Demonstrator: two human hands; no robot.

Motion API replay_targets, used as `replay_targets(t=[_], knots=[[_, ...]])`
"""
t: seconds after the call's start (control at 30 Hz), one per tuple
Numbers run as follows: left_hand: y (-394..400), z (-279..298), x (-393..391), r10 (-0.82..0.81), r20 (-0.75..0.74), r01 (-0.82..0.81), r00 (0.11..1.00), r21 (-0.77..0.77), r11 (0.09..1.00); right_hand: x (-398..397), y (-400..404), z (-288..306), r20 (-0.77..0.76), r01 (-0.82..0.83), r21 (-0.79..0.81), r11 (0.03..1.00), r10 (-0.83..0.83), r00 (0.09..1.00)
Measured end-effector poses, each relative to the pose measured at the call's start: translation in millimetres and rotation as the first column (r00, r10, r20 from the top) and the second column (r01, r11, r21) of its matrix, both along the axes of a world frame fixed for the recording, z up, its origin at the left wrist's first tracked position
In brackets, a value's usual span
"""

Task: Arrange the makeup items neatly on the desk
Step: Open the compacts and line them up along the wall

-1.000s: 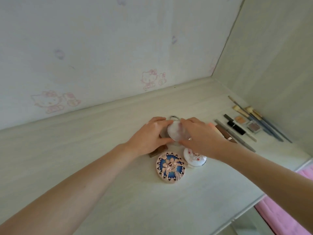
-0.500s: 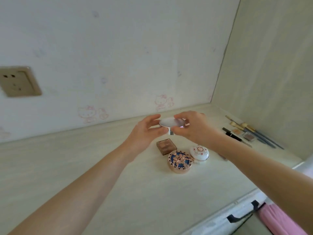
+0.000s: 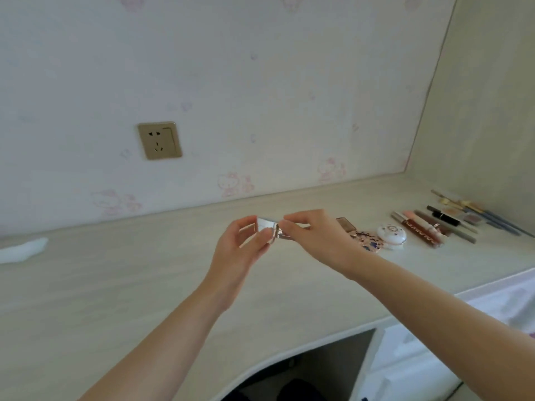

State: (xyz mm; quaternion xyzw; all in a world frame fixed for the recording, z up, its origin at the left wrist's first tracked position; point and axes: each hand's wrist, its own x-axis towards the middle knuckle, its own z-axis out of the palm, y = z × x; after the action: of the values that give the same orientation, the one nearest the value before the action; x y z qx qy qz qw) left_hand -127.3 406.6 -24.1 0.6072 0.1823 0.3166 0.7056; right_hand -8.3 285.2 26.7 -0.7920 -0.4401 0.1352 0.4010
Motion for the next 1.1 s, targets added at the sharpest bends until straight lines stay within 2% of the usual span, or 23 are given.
replay_targets(t=[0.1, 0.3, 0.43, 0.57, 0.8, 0.93, 1.1], knots=[[5, -9, -17, 0.101, -0.048, -0.095, 0.994, 0.121, 0.988, -17, 9, -8, -0.065, -0.033, 0.041, 0.999, 0.036, 0.997], [27, -26, -29, 0.111, -0.057, -0.104, 0.992, 0.116, 0.988, -24, 27, -20, -0.117, -0.158, -0.014, 0.987, 0.156, 0.981], [47, -31, -30, 0.087, -0.03, -0.086, 0.996, 0.037, 0.996, -17, 47, -27, 0.038, -0.213, -0.101, 0.972, 0.218, 0.975], [63, -34, -36, 0.063, -0.021, -0.062, 0.998, 0.053, 0.997, -13, 66, -31, 0.106, -0.225, -0.114, 0.968, 0.237, 0.966], [70, -37, -44, 0.108, 0.021, -0.11, 0.994, 0.092, 0.99, -14, 78, -32, 0.099, -0.322, -0.177, 0.93, 0.343, 0.934], [66, -41, -51, 0.045, 0.001, -0.045, 0.999, 0.162, 0.986, -13, 81, -27, 0.015, -0.419, -0.196, 0.887, 0.43, 0.903], [65, -42, -55, 0.048, -0.01, -0.045, 0.999, 0.175, 0.984, -13, 86, -26, 0.074, -0.454, -0.203, 0.867, 0.476, 0.876]])
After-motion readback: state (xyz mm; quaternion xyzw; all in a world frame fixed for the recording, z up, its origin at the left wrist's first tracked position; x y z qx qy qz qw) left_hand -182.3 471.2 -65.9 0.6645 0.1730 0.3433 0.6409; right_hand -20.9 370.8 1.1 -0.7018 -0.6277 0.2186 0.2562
